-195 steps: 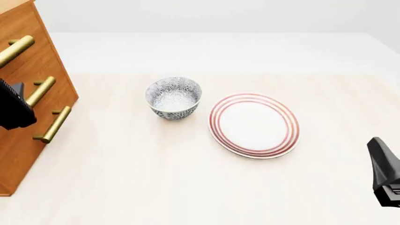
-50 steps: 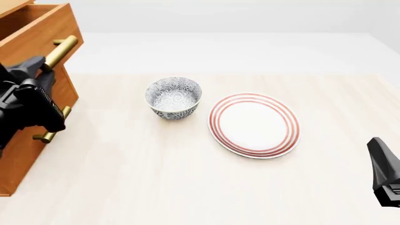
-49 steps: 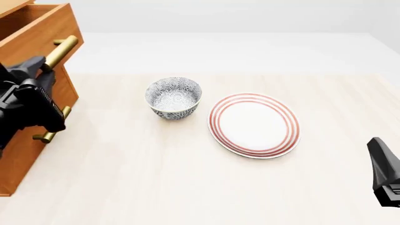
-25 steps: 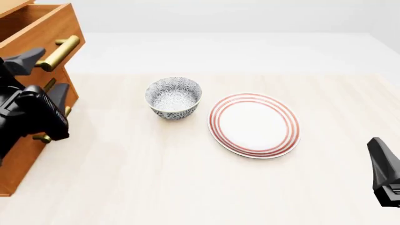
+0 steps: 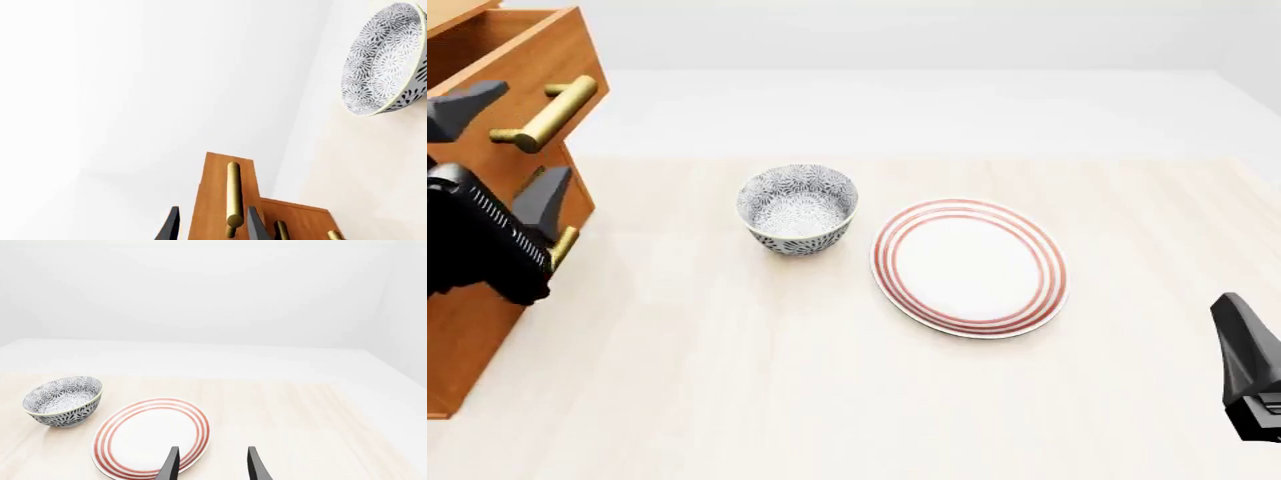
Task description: Open the top drawer of the cabinet.
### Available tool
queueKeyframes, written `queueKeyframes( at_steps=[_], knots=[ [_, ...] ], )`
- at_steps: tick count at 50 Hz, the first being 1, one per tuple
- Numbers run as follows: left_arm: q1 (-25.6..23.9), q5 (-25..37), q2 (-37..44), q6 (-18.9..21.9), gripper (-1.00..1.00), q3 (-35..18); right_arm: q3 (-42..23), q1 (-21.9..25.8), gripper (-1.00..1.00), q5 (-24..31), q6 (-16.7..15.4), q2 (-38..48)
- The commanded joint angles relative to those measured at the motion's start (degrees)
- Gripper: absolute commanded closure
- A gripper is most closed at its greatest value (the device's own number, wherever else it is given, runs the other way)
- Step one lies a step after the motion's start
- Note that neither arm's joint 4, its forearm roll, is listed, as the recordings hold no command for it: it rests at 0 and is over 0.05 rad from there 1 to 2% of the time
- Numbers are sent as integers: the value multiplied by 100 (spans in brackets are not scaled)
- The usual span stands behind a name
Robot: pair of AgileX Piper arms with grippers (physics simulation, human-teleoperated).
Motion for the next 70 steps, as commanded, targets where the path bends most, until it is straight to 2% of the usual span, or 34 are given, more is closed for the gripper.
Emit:
queueKeyframes(
  at_steps=[1,8,11,16,23,26,31,36,37,41,42,43,46,50,52,55,57,58,60,61,62,64,67,70],
  knots=[
    [-52,1591,-770,-886,-100,-602,0,-1,-100,0,0,0],
    [-168,2477,-905,-1638,-100,-1053,0,0,-100,0,0,0],
    [-259,3151,-968,-2363,-100,-1559,0,0,-100,0,0,0],
    [-170,3552,-998,-2788,-100,-1823,0,-1,-100,0,1,0],
    [-133,4243,-807,-3664,-100,-2375,0,-1,-100,0,-1,0],
    [11,4503,-803,-3863,-100,-2508,0,0,-100,0,0,0],
    [-65,4912,-644,-4414,-100,-2953,0,0,-100,0,-1,0],
    [-54,5282,-539,-4861,-100,-3320,0,0,-100,0,0,0],
    [-225,5279,-480,-4956,-100,-3391,0,0,-100,0,1,0],
    [-52,5411,-514,-5013,-100,-3401,0,0,-100,0,0,0],
    [-208,5493,-436,-5318,-100,-3561,0,0,-100,0,0,0],
    [-199,5544,-448,-5395,-100,-3608,0,0,-100,0,0,0],
    [-88,5707,-519,-5369,-100,-3649,0,0,-100,0,1,0],
    [-129,6020,-322,-5831,-100,-3915,0,1,-100,0,0,0],
    [-128,6076,-372,-5794,-100,-3956,0,0,-100,0,0,0],
    [-183,6209,-312,-5970,-100,-4084,0,1,-100,0,-1,0],
    [-154,6391,-247,-6209,-100,-4235,0,0,-100,-1,0,0],
    [-300,6424,-183,-6373,-100,-4328,0,-1,-100,0,1,0],
    [-148,6583,-213,-6420,-100,-4389,0,1,-100,0,0,0],
    [-207,6686,-169,-6635,-100,-4491,0,0,-100,-1,1,0],
    [-467,6667,-73,-6892,-100,-4583,0,0,-100,0,0,0],
    [-243,6775,-58,-6889,-100,-4566,0,1,-100,0,0,0],
    [-193,6874,-32,-6967,-100,-4581,0,0,-100,0,0,0],
    [-278,7027,21,-7339,-100,-4698,0,0,-100,0,0,0]
  ],
)
